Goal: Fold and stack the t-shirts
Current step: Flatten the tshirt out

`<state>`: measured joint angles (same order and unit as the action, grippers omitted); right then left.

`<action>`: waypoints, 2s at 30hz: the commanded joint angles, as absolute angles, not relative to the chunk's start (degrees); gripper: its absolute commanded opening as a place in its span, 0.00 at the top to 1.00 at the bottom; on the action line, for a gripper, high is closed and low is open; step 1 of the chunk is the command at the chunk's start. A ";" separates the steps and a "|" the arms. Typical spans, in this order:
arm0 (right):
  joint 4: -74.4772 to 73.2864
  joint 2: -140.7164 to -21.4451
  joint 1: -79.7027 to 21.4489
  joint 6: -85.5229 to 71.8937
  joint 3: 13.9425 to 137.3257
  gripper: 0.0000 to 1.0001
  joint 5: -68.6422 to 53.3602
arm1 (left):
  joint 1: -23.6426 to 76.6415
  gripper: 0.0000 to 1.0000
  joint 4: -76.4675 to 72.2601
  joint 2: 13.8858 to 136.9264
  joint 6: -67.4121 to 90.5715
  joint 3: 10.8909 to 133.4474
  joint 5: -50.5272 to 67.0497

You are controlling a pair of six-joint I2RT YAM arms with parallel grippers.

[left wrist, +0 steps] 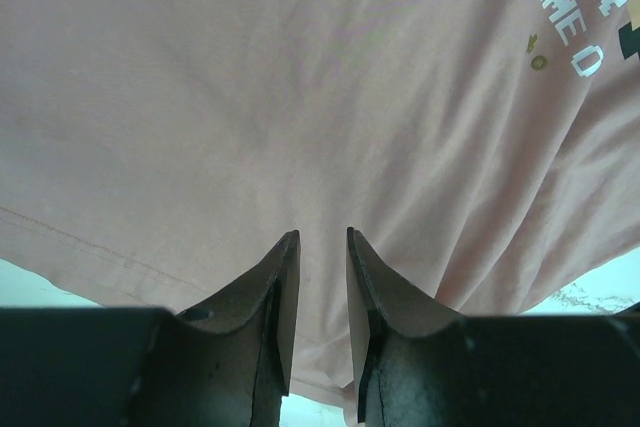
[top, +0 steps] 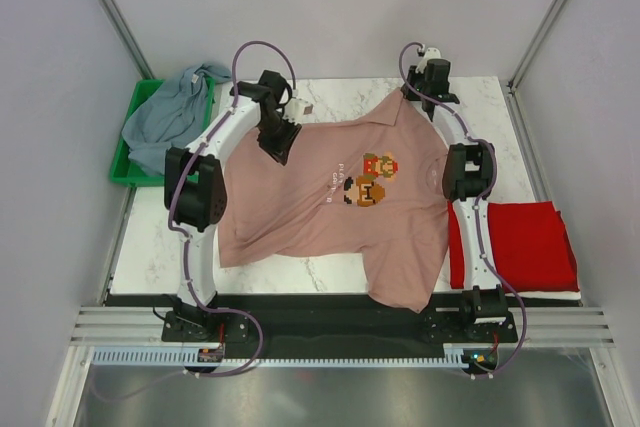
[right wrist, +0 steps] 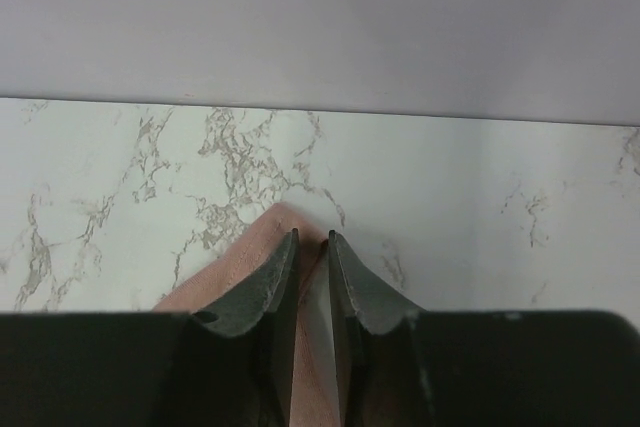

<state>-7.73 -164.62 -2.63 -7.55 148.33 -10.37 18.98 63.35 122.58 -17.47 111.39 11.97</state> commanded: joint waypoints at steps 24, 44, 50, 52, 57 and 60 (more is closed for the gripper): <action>-11.07 -140.29 -1.05 -8.18 143.89 1.00 -23.82 | 9.50 0.63 59.15 126.47 -20.57 129.54 -1.58; -20.13 -126.65 -1.41 -1.14 125.07 0.73 -24.61 | 3.96 0.59 56.52 141.68 -19.42 138.43 0.09; -20.57 -127.00 -1.85 -0.44 123.84 0.60 -24.26 | 2.11 0.59 55.81 145.63 -20.12 141.59 -2.11; -20.74 -126.74 -2.11 -0.44 123.40 0.59 -24.26 | 1.59 0.59 55.46 146.68 -20.30 142.99 -2.72; -21.18 -125.95 -2.99 1.58 122.17 0.59 -23.47 | 0.26 0.59 54.14 149.76 -20.74 146.07 -1.93; -21.36 -125.42 -3.78 2.63 121.38 0.59 -23.03 | 0.09 0.59 53.53 151.26 -21.27 147.39 -1.24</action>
<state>-21.71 -129.05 -2.83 0.49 121.89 -23.42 0.34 55.92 150.12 -20.10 143.70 -1.45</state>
